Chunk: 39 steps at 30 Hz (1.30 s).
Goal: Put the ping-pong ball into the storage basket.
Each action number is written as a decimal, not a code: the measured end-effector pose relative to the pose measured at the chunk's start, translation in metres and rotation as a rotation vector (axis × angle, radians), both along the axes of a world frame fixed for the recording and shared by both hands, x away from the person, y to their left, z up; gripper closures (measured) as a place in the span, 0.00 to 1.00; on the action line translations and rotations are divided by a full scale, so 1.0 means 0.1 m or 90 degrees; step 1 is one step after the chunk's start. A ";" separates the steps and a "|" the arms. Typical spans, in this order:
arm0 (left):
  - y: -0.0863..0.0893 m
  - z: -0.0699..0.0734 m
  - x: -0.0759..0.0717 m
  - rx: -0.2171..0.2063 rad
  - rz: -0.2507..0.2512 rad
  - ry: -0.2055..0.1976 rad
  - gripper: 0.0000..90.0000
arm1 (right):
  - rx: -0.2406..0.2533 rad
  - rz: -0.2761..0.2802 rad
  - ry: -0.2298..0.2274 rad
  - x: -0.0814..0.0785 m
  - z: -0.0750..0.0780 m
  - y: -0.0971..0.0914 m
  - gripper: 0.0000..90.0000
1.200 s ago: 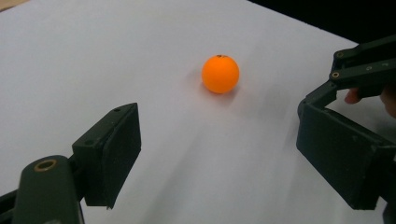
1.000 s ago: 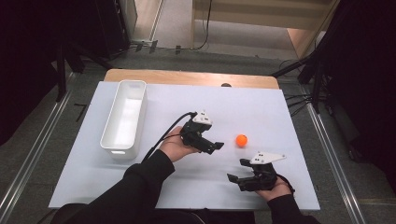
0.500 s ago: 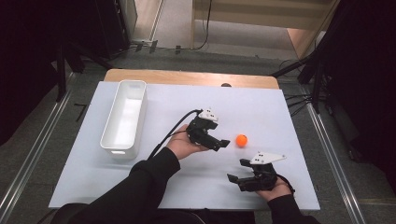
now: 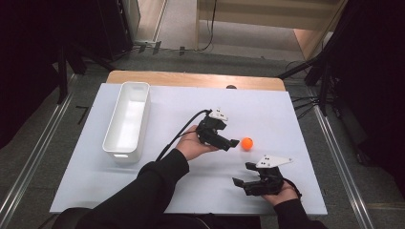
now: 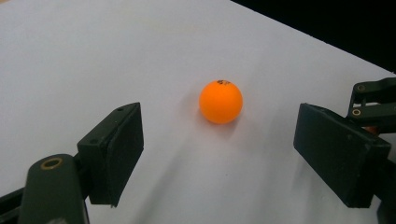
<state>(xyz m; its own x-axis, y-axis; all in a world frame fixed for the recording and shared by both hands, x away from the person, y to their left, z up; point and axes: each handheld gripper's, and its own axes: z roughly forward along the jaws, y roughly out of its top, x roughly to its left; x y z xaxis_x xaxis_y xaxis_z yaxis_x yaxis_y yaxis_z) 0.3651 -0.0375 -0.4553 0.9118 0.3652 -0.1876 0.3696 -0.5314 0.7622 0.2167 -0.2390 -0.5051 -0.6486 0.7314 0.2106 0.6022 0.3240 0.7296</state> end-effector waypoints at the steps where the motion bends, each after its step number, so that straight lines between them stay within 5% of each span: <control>1: 0.00 0.00 0.00 0.000 0.000 0.000 0.18 | 0.000 0.000 0.000 0.00 0.00 0.00 0.20; 28: -0.27 -0.04 0.12 -0.009 0.005 0.008 0.19 | -0.001 -0.003 0.003 0.00 0.00 -0.01 0.20; 39: -0.45 -0.02 0.13 0.000 -0.010 -0.008 0.19 | 0.003 -0.004 0.005 0.00 0.00 -0.01 0.20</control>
<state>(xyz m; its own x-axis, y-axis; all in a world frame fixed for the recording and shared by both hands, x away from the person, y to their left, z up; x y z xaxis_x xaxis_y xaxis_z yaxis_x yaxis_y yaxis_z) 0.3785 -0.0824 -0.4575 0.9194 0.3514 -0.1766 0.3523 -0.5367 0.7667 0.2169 -0.2398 -0.5048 -0.6418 0.7348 0.2195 0.6104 0.3162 0.7262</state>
